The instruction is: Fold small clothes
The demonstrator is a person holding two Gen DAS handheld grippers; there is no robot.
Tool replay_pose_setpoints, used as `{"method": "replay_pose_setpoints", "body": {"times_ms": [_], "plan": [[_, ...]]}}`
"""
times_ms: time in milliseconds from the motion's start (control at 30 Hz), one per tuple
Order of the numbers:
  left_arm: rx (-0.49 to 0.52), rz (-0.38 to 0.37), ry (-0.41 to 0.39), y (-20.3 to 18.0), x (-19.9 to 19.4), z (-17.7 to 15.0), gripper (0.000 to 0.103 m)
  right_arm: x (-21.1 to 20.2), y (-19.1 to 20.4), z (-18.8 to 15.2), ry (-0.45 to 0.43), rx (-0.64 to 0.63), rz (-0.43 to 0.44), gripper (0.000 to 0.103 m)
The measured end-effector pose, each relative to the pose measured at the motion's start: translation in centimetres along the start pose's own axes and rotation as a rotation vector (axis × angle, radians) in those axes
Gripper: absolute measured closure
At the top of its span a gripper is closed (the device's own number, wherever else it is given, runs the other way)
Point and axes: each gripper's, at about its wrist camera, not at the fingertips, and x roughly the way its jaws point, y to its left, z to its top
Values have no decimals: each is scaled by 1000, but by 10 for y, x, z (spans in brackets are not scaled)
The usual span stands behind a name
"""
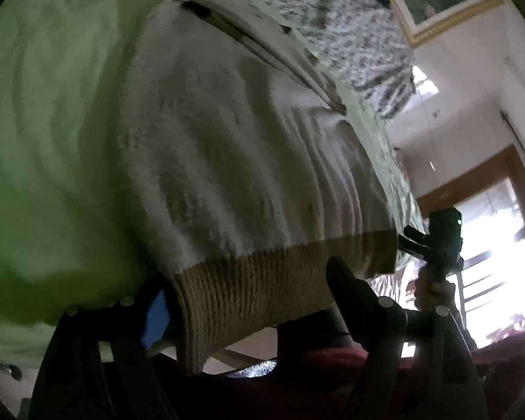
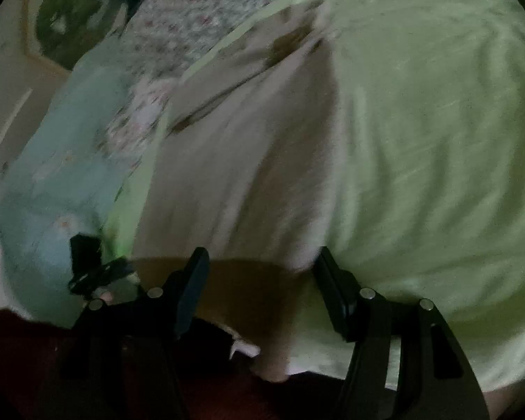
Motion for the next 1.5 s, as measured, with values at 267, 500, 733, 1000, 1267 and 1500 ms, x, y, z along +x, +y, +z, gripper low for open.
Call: {"method": "replay_pose_setpoints", "body": {"times_ms": [267, 500, 733, 1000, 1267, 1500], "plan": [[4, -28, 26, 6, 9, 8, 60, 37, 16, 5, 26, -58, 67, 41], [3, 19, 2, 12, -1, 2, 95, 34, 3, -5, 54, -32, -30, 97], [1, 9, -90, 4, -38, -1, 98, 12, 5, -31, 46, -41, 17, 97], [73, -42, -226, -31, -72, 37, 98, -6, 26, -14, -61, -33, 176, 97], [137, -54, -392, -55, -88, 116, 98, -28, 54, 67, -211, -102, 242, 97], [110, 25, -470, -48, -60, 219, 98, -5, 42, 163, -304, -91, 175, 97]]}}
